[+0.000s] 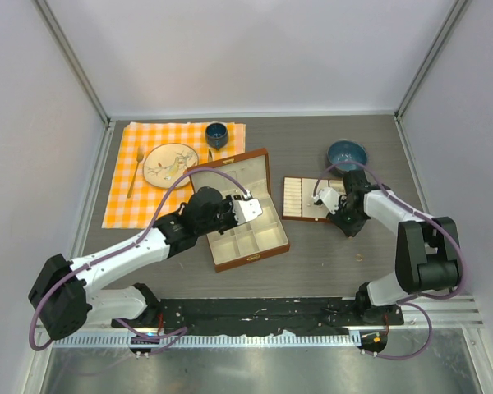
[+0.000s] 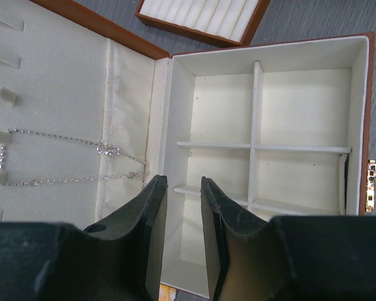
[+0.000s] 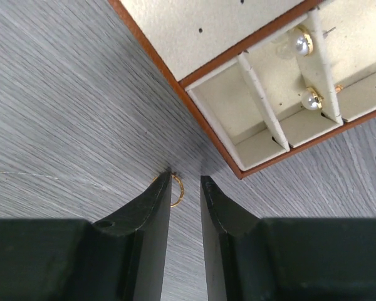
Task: Organize the mixed jewelry
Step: Pick up the jewelry from the center of the board.
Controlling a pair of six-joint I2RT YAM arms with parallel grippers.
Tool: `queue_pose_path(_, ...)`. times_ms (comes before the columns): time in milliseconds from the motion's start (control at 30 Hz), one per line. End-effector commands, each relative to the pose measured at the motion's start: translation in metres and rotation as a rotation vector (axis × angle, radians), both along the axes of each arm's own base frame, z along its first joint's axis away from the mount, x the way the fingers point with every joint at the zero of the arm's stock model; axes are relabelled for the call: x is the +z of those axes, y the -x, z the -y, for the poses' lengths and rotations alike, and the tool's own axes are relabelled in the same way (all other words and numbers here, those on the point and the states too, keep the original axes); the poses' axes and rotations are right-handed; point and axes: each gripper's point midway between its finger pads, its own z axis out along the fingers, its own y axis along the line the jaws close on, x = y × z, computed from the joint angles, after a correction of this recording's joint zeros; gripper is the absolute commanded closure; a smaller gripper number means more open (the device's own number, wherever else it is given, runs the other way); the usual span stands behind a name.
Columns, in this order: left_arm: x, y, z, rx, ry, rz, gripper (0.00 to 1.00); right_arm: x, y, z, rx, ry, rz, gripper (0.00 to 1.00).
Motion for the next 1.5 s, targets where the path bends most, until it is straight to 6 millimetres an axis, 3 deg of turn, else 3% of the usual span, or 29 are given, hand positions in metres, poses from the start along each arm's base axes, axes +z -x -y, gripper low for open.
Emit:
queue_pose_path(0,0.010,-0.005,0.004,-0.003,0.024,0.034,0.67,-0.004,-0.004,0.002,0.027,0.017,0.014,0.69)
queue_pose_path(267,0.011,-0.005,0.005,-0.007,0.028,0.034,0.67,-0.009,0.003,0.004,0.039,0.021,0.002,0.70)
queue_pose_path(700,0.012,-0.004,0.005,-0.009,0.030,0.037,0.66,0.006,0.012,0.005,0.034,0.025,0.030,0.73)
queue_pose_path(1167,0.013,-0.003,0.001,-0.003,0.030,0.043,0.66,0.001,0.019,0.005,0.030,0.023,0.001,0.74)
queue_pose_path(1467,0.016,-0.003,0.003,-0.008,0.036,0.046,0.66,0.007,0.022,0.007,0.029,0.029,0.016,0.75)
